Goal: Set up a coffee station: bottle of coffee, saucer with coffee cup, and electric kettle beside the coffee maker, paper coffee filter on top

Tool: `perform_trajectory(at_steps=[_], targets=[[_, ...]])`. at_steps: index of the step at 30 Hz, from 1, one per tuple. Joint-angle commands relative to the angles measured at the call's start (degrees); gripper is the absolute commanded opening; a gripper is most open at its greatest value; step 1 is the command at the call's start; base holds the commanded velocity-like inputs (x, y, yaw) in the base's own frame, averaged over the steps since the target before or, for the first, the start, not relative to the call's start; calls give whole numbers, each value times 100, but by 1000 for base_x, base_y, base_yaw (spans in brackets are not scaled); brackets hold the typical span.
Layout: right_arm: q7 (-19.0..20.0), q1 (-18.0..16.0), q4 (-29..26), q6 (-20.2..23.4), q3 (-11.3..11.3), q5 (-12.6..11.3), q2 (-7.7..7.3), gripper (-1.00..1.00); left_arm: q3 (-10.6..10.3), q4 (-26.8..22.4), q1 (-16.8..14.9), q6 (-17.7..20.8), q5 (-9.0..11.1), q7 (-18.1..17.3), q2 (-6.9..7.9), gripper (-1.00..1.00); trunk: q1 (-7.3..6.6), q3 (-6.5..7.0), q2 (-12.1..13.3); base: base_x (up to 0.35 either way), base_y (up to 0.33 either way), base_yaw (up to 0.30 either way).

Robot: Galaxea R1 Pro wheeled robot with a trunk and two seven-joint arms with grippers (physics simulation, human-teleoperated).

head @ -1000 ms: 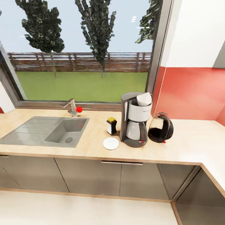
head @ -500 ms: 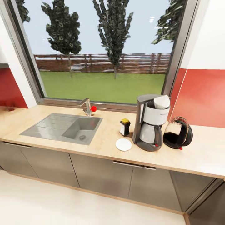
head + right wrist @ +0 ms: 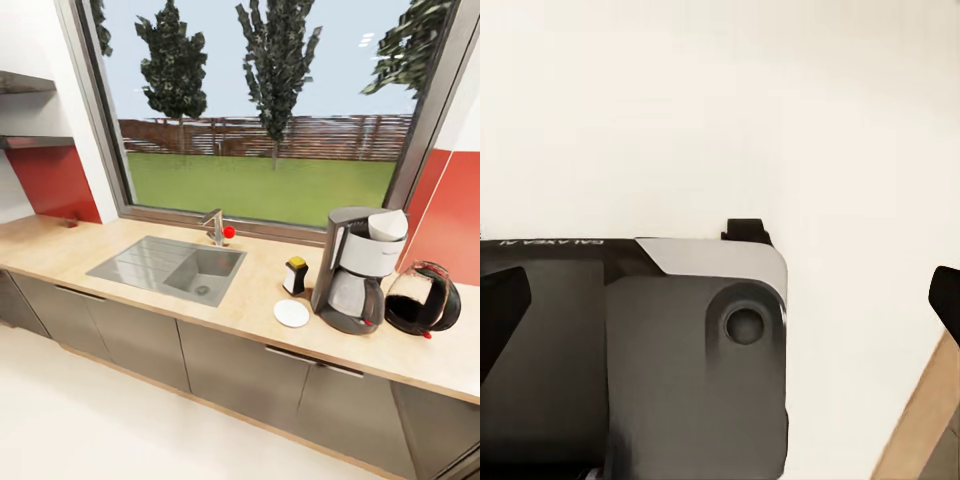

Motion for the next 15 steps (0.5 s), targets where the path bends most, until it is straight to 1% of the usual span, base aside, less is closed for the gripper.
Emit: perform_trajectory(at_steps=[1,3,6,15], targets=[[-21,-2,-12,35,14,-15,2,100,18,-9,2,-1,20,-63,6,100,3,-8,-11,0,0,281],[-21,-1,-12,35,14,-15,2,100,32,-9,2,-1,36,-82,20,100,3,-4,-11,31,48,281],[-21,-1,-12,35,14,-15,2,100,60,-9,3,-6,54,-91,38,100,3,3,-11,95,187,281],[-21,8,-12,35,14,-15,2,100,66,-9,3,-5,65,-92,45,100,3,24,-11,140,293,281]])
